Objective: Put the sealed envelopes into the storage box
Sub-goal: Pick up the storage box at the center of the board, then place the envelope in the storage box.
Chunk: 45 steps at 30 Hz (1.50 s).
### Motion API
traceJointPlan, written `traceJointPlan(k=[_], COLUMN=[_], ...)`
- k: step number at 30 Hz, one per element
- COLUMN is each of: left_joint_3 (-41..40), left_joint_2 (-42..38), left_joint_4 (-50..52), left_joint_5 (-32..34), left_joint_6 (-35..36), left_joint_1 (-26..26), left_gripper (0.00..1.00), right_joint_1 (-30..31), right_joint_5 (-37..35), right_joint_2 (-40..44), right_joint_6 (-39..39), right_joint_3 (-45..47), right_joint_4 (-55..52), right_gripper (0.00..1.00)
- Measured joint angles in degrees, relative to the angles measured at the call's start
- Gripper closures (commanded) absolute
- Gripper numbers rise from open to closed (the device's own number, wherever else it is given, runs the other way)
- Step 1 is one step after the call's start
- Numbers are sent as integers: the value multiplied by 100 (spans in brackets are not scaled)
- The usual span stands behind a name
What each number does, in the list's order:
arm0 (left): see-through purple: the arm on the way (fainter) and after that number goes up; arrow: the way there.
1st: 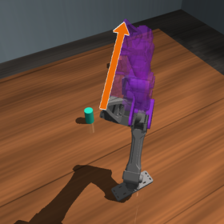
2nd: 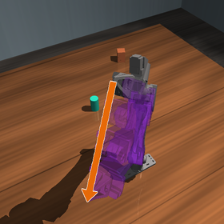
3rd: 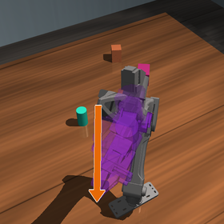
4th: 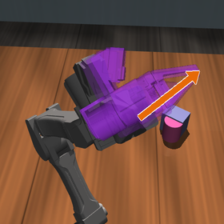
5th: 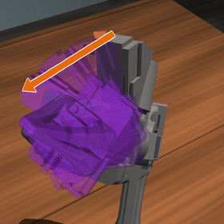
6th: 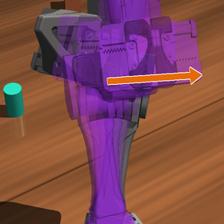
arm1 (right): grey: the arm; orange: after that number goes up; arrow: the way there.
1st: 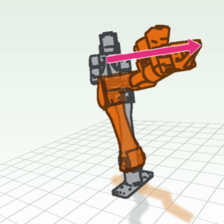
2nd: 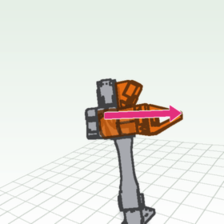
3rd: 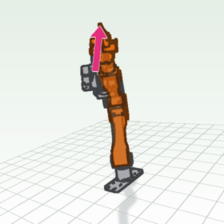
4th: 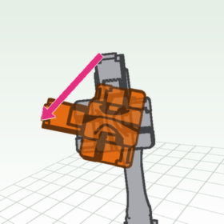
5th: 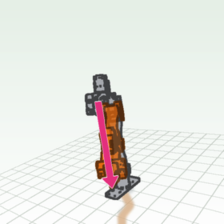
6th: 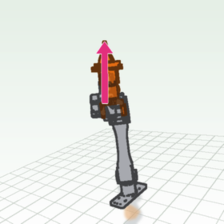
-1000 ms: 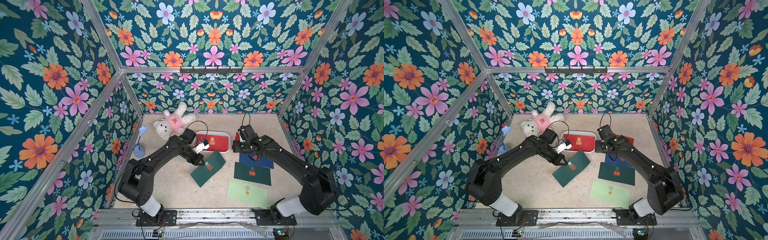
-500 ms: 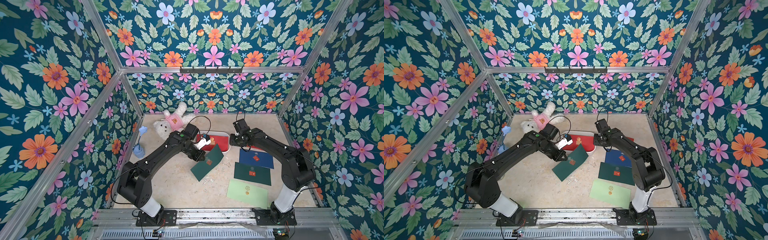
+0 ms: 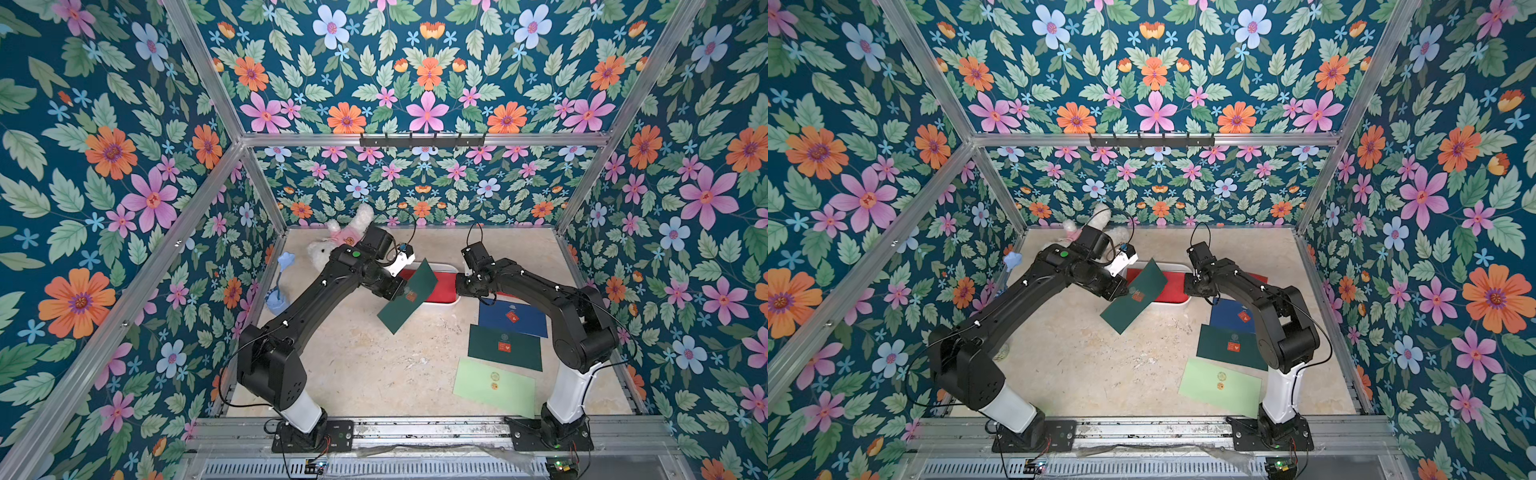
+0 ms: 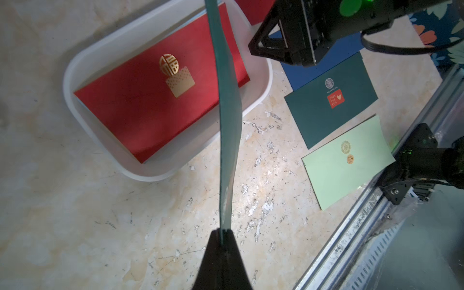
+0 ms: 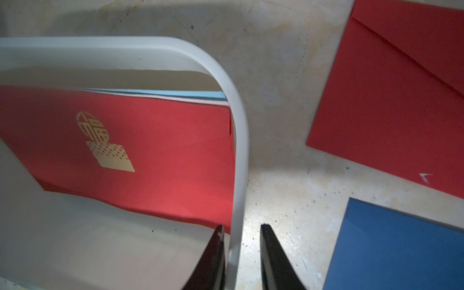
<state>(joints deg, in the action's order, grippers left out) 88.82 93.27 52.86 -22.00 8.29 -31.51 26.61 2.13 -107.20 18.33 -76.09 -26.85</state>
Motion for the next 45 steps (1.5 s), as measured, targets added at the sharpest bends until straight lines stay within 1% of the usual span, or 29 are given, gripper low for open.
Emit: traceJointPlan(k=[5, 9, 16, 23, 34, 39, 45], left_joint_3=[695, 1132, 1705, 1626, 1386, 1373, 1429], left_joint_2=[363, 608, 1139, 1462, 1777, 1609, 1213], left_joint_4=[245, 522, 890, 1130, 955, 905, 890], left_joint_5=[289, 551, 844, 997, 1193, 1279, 981], left_joint_6=[317, 614, 1130, 1451, 1727, 1720, 1578], left_joint_1=[0, 7, -11, -127, -140, -140, -140], left_gripper=[100, 100, 100, 100, 100, 100, 100], right_joint_1=[0, 59, 457, 520, 638, 638, 636], right_joint_5=[4, 109, 407, 570, 697, 678, 671], right_joint_2=[0, 94, 313, 374, 374, 374, 369], right_joint_6=[-111, -393, -946, -1152, -1235, -1233, -1233], right_joint_3=[24, 120, 201, 264, 262, 291, 289], right_joint_4=[7, 2, 2, 7, 0, 0, 7], right_gripper=[89, 90, 91, 91, 91, 90, 90])
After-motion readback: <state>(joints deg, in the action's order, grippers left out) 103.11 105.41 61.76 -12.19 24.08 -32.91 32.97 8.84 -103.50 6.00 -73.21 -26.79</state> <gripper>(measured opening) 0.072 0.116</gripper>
